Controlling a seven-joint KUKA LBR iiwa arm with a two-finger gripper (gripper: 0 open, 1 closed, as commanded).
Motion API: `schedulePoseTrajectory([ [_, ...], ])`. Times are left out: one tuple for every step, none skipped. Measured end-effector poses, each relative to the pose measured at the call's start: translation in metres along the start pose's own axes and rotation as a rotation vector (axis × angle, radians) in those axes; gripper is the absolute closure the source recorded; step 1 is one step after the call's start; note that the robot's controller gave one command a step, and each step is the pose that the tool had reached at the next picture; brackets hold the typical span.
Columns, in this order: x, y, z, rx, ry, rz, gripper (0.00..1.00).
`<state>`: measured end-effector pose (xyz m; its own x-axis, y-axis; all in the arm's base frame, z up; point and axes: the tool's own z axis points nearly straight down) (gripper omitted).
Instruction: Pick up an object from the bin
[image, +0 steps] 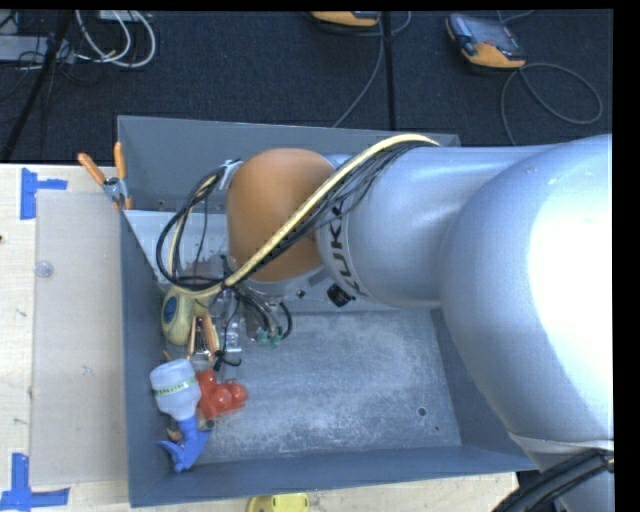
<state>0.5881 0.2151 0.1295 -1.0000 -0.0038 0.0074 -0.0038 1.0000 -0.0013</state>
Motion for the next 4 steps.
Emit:
schedulePoseTrajectory([
  [-0.001, -0.001, -0.005, -0.001, -0.006, 0.004, 0.0],
  [0.021, 0.008, 0.023, -0.001, -0.008, -0.242, 0.0],
  [0.036, 0.014, 0.022, -0.002, -0.006, -0.411, 0.0],
  [0.04, 0.02, 0.021, 0.0, -0.008, -0.651, 0.0],
])
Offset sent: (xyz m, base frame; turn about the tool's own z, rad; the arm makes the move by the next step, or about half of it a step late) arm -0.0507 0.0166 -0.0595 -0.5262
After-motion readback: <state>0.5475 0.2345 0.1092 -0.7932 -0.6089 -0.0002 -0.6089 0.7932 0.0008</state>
